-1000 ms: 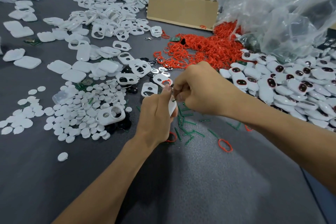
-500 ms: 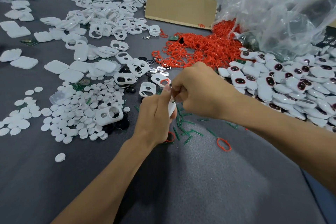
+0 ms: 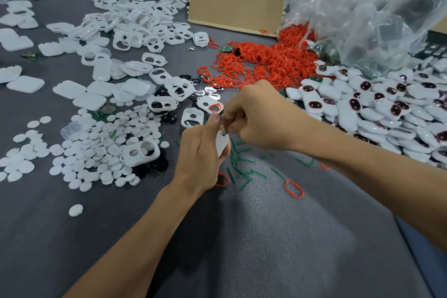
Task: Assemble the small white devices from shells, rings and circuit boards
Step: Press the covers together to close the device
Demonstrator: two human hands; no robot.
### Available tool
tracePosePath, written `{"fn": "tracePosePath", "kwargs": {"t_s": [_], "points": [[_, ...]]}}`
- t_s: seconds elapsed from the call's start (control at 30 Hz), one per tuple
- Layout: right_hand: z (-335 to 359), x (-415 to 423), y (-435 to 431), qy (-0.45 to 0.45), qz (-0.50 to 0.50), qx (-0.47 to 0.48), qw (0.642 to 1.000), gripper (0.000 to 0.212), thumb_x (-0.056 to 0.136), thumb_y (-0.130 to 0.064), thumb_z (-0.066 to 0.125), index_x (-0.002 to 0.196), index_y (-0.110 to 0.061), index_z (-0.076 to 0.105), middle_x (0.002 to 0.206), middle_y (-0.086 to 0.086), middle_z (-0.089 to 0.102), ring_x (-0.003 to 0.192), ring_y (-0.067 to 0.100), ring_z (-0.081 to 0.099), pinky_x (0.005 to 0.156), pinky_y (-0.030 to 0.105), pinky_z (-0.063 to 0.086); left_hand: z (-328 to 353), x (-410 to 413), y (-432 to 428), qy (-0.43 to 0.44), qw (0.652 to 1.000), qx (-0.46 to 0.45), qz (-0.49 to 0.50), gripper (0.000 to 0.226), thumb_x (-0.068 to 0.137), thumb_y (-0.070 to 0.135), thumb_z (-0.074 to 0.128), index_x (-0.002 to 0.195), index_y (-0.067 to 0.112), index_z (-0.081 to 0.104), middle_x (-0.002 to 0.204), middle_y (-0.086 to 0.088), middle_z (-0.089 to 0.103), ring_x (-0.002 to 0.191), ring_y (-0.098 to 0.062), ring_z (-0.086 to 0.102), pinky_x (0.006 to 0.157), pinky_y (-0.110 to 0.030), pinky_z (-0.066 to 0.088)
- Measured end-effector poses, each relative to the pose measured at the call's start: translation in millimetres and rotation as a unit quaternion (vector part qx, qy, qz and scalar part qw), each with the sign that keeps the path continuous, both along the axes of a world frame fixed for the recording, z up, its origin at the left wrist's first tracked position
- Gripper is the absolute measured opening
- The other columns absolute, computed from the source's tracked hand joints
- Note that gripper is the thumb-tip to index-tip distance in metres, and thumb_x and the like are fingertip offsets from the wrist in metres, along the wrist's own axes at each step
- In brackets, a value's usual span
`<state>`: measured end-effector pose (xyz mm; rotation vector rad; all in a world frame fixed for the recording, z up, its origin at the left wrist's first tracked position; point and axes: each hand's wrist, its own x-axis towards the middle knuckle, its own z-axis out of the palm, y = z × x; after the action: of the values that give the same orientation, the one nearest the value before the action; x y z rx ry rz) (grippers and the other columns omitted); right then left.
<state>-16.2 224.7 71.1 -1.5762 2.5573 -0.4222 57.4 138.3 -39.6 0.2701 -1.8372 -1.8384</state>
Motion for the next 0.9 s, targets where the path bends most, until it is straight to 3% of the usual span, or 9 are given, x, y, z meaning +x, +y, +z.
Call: {"fn": "tracePosePath", "kwargs": {"t_s": [0.23,0.37,0.47,0.6,0.7,0.8,0.9], "points": [[3,0,0,-0.004,-0.006,-0.002,1.000,0.023,0.070,0.002,0.055,0.074,-0.009,0.075,0.070,0.009,0.071,0.070,0.024,0.065,0.066,0.034,0.052,0,-1,1,0.013,0.999,0.029,-0.002,0.059,0.095,0.039,0.032,0.054,-0.001,0.048,0.048,-0.021,0.046,0.038,-0.015,0.038,0.040,-0.020,0.028],[-5,11,3,0.153,0.037,-0.001,0.988,0.018,0.076,-0.008,0.051,0.081,-0.005,0.067,0.081,0.012,0.063,0.079,0.034,0.058,0.064,0.041,0.049,1,-6,0,-0.011,0.995,0.103,0.010,0.053,0.090,0.045,0.034,0.047,0.020,0.055,0.044,0.001,0.048,0.039,-0.013,0.041,0.039,-0.021,0.029],[-10,18,7,0.201,0.084,-0.006,0.976,0.008,0.067,0.009,0.061,0.071,0.002,0.061,0.073,0.016,0.059,0.071,0.033,0.056,0.053,0.037,0.044,1,-7,1,0.002,0.995,0.103,0.004,0.055,0.092,0.043,0.031,0.045,0.025,0.053,0.042,0.002,0.045,0.035,-0.012,0.036,0.039,-0.020,0.027],[-8,7,-2,0.168,0.066,0.035,0.983,0.005,0.077,-0.005,0.057,0.080,-0.006,0.061,0.083,0.007,0.055,0.081,0.033,0.055,0.065,0.042,0.045,2,-7,0,0.000,0.992,0.124,0.009,0.053,0.091,0.042,0.033,0.045,0.026,0.055,0.045,-0.001,0.043,0.038,-0.018,0.033,0.045,-0.024,0.022],[-5,1,-7,0.099,0.029,0.025,0.994,0.013,0.073,-0.004,0.055,0.078,-0.006,0.066,0.084,0.011,0.062,0.077,0.035,0.057,0.067,0.044,0.049,1,-5,-1,-0.007,0.994,0.113,0.006,0.053,0.089,0.045,0.034,0.047,0.022,0.057,0.052,-0.015,0.043,0.046,-0.024,0.038,0.044,-0.025,0.023],[-3,-1,-5,0.051,0.007,0.022,0.998,0.018,0.071,0.000,0.056,0.076,-0.006,0.072,0.075,0.014,0.066,0.071,0.034,0.058,0.065,0.041,0.050,-1,-3,-1,-0.014,0.997,0.076,-0.010,0.058,0.092,0.046,0.032,0.052,0.007,0.050,0.048,-0.018,0.044,0.038,-0.018,0.038,0.040,-0.021,0.026],[-2,0,-2,0.037,0.001,0.017,0.999,0.019,0.070,0.003,0.056,0.074,-0.005,0.073,0.070,0.012,0.069,0.069,0.030,0.061,0.065,0.038,0.051,-1,-2,0,-0.019,0.999,0.046,-0.008,0.056,0.092,0.044,0.032,0.053,0.009,0.049,0.047,-0.013,0.048,0.036,-0.013,0.039,0.039,-0.020,0.028]]}}
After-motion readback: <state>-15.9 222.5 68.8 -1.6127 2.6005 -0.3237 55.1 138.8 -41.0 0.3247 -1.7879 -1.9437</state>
